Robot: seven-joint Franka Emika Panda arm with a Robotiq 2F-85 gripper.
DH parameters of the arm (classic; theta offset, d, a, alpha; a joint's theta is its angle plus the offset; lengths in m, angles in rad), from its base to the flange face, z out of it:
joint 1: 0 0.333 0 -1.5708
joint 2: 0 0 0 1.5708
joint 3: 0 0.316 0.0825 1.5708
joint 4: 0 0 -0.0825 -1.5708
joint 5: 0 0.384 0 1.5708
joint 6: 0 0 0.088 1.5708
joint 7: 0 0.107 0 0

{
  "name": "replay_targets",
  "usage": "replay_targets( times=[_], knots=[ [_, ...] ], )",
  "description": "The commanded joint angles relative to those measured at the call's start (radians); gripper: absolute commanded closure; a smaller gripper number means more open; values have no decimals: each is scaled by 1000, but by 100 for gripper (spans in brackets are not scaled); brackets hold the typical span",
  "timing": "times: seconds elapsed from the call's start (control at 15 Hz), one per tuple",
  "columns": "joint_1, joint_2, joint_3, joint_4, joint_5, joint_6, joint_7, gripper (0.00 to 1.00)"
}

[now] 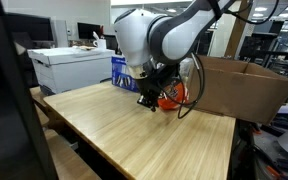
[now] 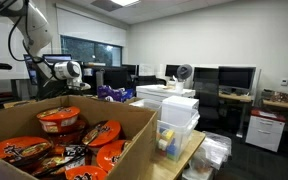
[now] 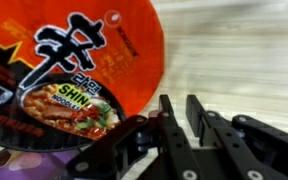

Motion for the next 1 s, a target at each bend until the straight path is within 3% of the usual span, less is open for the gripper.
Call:
replay_targets(
  times=[0.0, 0.47, 0.93],
  knots=[
    [-6, -14, -3, -19, 37, 22, -53, 96],
    [-13, -6, -10, -15, 74, -17, -49, 96],
    [-3, 11, -33, 10, 101, -139, -21, 96]
  ],
)
